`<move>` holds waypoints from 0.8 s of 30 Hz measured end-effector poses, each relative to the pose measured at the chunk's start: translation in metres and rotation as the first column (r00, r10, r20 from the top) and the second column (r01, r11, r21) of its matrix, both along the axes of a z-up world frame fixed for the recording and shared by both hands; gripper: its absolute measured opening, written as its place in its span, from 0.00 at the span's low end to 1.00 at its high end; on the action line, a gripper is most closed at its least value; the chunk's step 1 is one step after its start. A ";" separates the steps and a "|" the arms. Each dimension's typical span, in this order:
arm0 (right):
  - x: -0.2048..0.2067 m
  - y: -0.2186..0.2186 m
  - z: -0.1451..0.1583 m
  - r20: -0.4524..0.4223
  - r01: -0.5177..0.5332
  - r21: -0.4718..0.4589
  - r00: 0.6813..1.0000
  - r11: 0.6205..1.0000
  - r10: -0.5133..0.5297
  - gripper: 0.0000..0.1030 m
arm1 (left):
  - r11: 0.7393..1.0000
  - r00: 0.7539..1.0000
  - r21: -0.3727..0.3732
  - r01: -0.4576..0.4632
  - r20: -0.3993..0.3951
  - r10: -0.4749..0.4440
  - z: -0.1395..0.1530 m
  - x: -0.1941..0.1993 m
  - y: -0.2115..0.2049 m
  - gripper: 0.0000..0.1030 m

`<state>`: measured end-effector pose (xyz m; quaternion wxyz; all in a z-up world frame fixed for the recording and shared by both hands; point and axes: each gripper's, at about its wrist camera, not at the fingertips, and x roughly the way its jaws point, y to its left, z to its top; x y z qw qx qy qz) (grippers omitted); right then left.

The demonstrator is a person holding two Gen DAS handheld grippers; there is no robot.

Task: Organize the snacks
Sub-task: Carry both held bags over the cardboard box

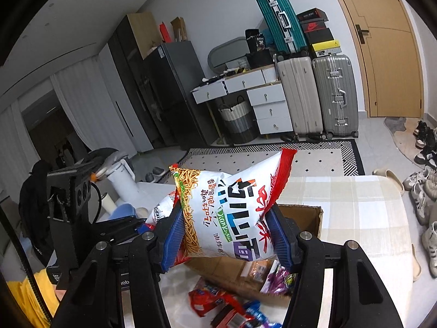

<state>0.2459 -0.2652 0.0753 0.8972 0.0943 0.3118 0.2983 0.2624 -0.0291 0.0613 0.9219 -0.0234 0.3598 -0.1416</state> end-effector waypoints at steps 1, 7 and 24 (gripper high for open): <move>0.005 0.001 -0.004 -0.005 0.001 -0.005 1.000 1.000 -0.001 0.57 | 1.000 1.000 0.009 0.002 -0.008 -0.002 -0.002 0.009 -0.003 0.44; 0.033 0.003 -0.030 -0.068 0.011 -0.023 0.998 1.000 -0.013 0.57 | 0.999 0.999 0.043 0.001 -0.042 0.000 -0.021 0.052 -0.015 0.44; 0.065 0.007 -0.077 -0.174 0.038 -0.058 0.984 0.998 -0.048 0.57 | 0.996 0.994 0.085 0.032 -0.109 -0.023 -0.072 0.118 -0.034 0.46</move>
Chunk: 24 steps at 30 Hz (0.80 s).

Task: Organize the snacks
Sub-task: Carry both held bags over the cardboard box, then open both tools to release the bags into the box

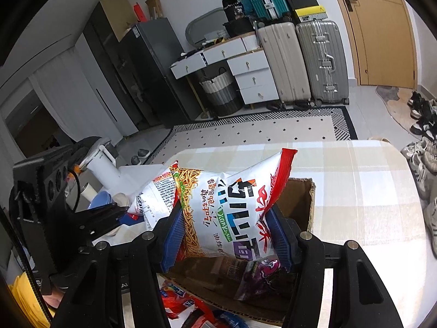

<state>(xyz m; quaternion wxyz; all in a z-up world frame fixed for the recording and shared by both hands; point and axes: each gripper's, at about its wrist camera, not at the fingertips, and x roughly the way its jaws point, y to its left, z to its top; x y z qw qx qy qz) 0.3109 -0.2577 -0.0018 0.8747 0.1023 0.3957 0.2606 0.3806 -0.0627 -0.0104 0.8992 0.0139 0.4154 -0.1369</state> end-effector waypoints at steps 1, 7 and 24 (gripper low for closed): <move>0.001 0.000 -0.002 -0.008 0.002 -0.003 1.000 1.000 -0.002 0.57 | 1.000 1.000 0.002 0.001 -0.003 -0.001 -0.002 0.003 -0.002 0.46; 0.009 0.003 -0.015 -0.053 0.007 -0.049 0.999 0.999 -0.010 0.57 | 1.000 1.000 0.006 -0.016 -0.018 0.016 -0.006 0.006 -0.001 0.49; 0.003 0.015 -0.013 -0.048 0.006 -0.107 0.999 0.994 -0.011 0.60 | 0.999 0.999 0.010 -0.052 0.011 0.052 0.005 -0.040 0.032 0.52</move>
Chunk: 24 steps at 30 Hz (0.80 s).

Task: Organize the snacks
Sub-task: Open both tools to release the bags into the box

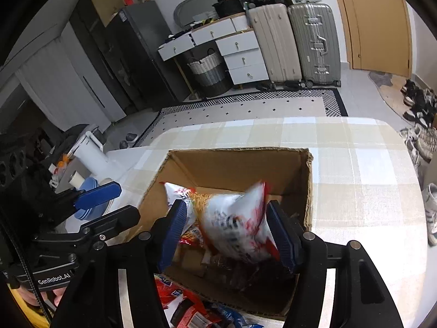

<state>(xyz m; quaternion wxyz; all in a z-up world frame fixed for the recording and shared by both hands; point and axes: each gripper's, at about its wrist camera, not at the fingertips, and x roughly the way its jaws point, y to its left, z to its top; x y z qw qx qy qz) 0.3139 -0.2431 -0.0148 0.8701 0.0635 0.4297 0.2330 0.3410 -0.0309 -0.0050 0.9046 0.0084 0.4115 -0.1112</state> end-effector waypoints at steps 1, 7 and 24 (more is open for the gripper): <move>-0.002 0.000 0.004 0.012 -0.002 -0.001 1.000 1.000 0.002 0.60 | 1.000 1.000 0.001 -0.002 0.001 0.002 0.001 -0.007 0.003 0.53; -0.025 -0.006 0.025 0.049 -0.016 0.046 0.999 0.999 0.014 0.60 | 1.000 0.999 0.003 -0.004 0.044 0.004 0.014 -0.053 0.003 0.56; -0.150 -0.018 0.113 0.285 -0.065 0.059 0.957 0.996 0.046 0.60 | 0.999 0.983 -0.029 0.023 0.184 -0.017 0.089 -0.190 -0.011 0.67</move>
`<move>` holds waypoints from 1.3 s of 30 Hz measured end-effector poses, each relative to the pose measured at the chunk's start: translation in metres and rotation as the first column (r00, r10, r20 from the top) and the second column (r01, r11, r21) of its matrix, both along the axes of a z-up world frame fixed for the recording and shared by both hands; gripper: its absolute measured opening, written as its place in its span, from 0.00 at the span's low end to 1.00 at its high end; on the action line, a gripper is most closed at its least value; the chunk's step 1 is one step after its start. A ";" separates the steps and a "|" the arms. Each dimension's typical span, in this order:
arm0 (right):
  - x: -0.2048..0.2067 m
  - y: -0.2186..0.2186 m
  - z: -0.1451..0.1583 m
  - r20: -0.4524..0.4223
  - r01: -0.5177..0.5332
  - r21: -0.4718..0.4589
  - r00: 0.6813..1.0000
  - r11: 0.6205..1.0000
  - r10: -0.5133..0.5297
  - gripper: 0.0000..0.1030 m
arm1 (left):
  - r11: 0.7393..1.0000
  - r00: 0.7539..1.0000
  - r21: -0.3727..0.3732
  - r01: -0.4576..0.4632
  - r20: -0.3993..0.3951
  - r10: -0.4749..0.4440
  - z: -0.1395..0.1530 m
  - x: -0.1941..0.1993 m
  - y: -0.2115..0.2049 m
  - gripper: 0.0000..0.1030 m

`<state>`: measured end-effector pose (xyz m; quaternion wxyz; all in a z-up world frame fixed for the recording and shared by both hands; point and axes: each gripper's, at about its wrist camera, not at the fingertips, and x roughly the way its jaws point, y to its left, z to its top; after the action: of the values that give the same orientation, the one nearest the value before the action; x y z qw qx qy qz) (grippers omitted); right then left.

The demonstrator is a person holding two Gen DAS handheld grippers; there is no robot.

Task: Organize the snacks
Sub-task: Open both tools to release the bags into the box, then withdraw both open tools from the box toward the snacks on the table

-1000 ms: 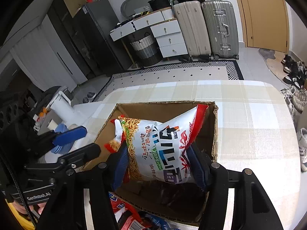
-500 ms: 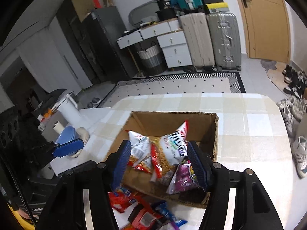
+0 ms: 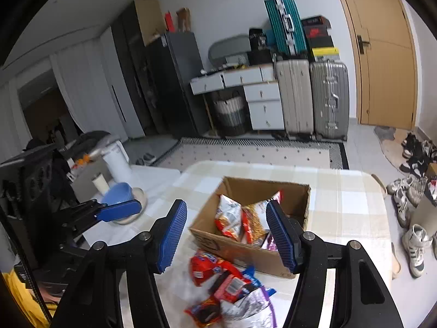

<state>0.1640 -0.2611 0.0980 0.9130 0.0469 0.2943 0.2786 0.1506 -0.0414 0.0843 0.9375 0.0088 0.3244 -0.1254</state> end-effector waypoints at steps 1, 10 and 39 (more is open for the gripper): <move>-0.007 -0.001 0.005 0.012 0.001 0.009 1.000 1.000 -0.001 0.60 | 1.000 1.000 -0.003 0.001 0.012 -0.001 0.005 -0.008 0.001 0.69; -0.093 -0.018 0.042 0.137 0.005 0.095 0.990 0.995 -0.018 0.76 | 1.000 0.990 -0.025 -0.013 0.142 0.017 0.062 -0.091 0.009 0.76; -0.217 -0.059 -0.067 0.120 0.114 0.193 0.983 0.975 -0.138 0.99 | 0.978 0.970 -0.166 -0.125 0.188 0.156 -0.003 -0.257 0.078 0.99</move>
<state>-0.0528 -0.3203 0.0306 0.9381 0.1315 0.2023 0.2487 -0.1063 0.0365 0.0813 0.9698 -0.0738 0.2177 -0.0813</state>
